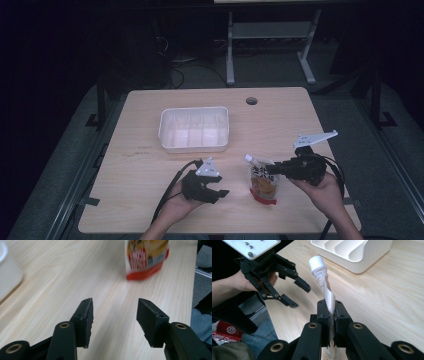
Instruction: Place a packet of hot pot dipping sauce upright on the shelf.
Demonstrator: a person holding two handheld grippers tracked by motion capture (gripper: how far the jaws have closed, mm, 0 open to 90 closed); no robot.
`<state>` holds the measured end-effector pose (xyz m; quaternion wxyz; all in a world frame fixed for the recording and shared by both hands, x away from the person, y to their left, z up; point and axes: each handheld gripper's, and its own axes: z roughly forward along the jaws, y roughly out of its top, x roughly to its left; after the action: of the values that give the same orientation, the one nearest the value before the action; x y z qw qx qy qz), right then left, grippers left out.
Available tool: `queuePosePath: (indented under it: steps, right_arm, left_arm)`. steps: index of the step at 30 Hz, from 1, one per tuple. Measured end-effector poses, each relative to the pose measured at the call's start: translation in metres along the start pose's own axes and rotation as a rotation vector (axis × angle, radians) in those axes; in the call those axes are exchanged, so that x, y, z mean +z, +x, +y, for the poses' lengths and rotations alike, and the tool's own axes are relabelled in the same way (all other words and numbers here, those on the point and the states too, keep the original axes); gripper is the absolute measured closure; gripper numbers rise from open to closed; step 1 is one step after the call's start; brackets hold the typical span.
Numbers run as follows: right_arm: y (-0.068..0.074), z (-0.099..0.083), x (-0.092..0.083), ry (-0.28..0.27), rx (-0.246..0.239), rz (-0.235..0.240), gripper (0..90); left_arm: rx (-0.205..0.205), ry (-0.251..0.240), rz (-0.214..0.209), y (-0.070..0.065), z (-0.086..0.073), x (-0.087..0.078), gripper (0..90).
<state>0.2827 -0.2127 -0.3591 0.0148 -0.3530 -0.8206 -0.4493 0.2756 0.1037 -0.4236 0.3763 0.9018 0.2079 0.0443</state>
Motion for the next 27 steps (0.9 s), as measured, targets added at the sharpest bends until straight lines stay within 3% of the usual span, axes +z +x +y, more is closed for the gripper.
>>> queuePosePath:
  steps: [4, 11, 15, 17, 27]
  right_arm:
    - [0.004, 0.009, -0.001, -0.007, 0.002, -0.034, 85.3]
    - [0.006, 0.026, 0.000, -0.020, 0.039, -0.047, 85.9]
    - [0.009, 0.038, 0.005, -0.019, 0.042, -0.039, 86.0]
    - [0.010, 0.045, 0.008, -0.013, 0.043, -0.031, 86.0]
    - [0.014, 0.073, 0.021, -0.005, 0.070, -0.012, 86.2]
  left_arm:
    - [-0.016, 0.001, 0.019, 0.003, -0.011, -0.010, 44.5]
    - [-0.022, 0.023, 0.063, 0.006, -0.031, -0.023, 42.8]
    - [-0.041, 0.023, 0.069, 0.009, -0.042, -0.026, 41.1]
    - [-0.063, 0.012, 0.050, 0.012, -0.047, -0.028, 39.2]
    - [-0.076, -0.011, 0.070, 0.017, -0.054, -0.033, 36.2]
